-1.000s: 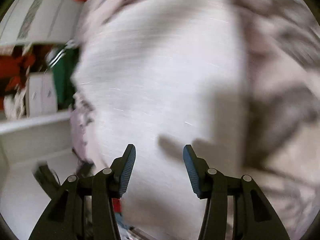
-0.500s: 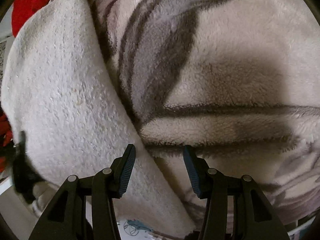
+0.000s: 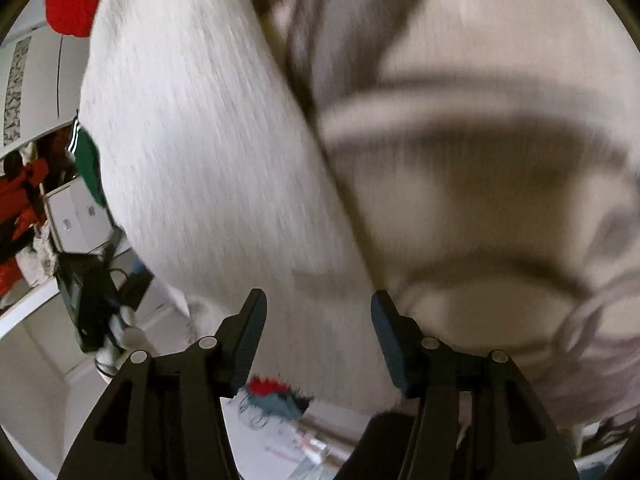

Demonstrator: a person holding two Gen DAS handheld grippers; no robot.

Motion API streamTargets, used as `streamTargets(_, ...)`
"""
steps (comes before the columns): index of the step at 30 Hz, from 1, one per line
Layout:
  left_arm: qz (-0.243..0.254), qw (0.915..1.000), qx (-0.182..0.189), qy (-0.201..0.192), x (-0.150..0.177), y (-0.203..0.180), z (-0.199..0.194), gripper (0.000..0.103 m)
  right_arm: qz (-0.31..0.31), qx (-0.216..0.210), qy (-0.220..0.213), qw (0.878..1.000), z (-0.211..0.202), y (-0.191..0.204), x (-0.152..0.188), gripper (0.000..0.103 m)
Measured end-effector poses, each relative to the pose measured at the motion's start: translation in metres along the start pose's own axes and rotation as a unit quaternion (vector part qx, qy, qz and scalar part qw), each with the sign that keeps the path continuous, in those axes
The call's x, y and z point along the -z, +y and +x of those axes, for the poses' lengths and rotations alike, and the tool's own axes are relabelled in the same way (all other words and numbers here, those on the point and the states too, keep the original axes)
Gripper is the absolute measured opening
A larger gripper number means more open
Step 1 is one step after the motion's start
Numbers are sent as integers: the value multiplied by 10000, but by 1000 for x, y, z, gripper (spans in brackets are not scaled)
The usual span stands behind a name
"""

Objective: Fold large clothes

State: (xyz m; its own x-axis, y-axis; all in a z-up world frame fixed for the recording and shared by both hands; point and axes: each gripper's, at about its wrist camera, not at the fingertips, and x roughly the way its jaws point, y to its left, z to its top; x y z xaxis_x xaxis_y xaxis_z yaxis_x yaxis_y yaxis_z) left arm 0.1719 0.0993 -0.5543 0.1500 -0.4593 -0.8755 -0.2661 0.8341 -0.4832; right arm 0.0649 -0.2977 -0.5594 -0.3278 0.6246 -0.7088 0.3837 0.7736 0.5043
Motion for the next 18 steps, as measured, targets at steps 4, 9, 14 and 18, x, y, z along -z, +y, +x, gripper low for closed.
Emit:
streamTargets(4, -19, 9995, -298, 74, 56, 0, 17, 48, -14, 349, 557, 9978, 42, -12, 24, 58)
streamTargets(9, -149, 9978, -298, -579, 70, -9, -3, 9, -7, 620, 425, 9972, 58, -13, 40, 42)
streamTargets(14, -795, 9955, -63, -516, 90, 23, -3, 9, -281, 582, 181, 9977, 48, 4, 66, 21)
streamTargets(18, -1216, 9923, -27, -253, 82, 46, 28, 14, -423, 1009, 364, 9933, 73, 8, 62, 23)
